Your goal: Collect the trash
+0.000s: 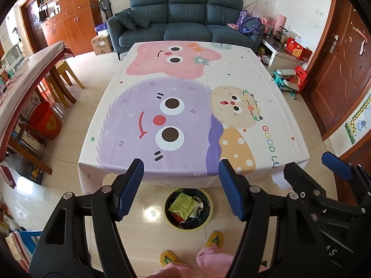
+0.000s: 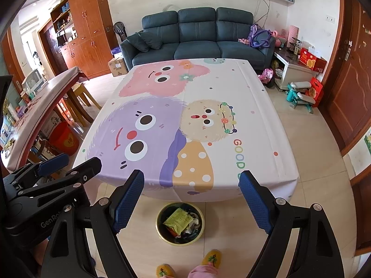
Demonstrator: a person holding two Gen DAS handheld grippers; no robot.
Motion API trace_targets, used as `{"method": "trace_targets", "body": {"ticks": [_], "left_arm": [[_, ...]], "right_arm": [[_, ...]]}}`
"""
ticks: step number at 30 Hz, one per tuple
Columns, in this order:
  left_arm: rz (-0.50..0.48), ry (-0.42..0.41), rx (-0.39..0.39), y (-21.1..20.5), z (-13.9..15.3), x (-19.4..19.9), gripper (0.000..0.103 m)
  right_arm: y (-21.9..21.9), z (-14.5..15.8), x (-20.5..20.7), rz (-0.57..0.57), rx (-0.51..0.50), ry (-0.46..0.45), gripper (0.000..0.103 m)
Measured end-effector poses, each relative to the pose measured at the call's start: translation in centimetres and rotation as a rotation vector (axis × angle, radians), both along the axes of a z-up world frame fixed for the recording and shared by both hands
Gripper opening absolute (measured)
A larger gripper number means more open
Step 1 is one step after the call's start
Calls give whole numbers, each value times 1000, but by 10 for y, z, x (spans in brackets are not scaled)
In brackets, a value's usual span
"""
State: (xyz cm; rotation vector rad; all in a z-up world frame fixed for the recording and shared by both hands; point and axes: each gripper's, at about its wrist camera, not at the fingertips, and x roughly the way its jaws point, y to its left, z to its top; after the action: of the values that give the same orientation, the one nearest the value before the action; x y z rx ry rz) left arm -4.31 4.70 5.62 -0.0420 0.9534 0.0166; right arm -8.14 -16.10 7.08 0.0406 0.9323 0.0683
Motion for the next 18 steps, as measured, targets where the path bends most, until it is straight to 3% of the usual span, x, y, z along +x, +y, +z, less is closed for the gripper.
{"method": "trace_targets", "body": {"ticks": [18], "left_arm": [[11,8,3,-4,-5,3,64]], "right_arm": [[2,0,2,0,4,5,86]]}}
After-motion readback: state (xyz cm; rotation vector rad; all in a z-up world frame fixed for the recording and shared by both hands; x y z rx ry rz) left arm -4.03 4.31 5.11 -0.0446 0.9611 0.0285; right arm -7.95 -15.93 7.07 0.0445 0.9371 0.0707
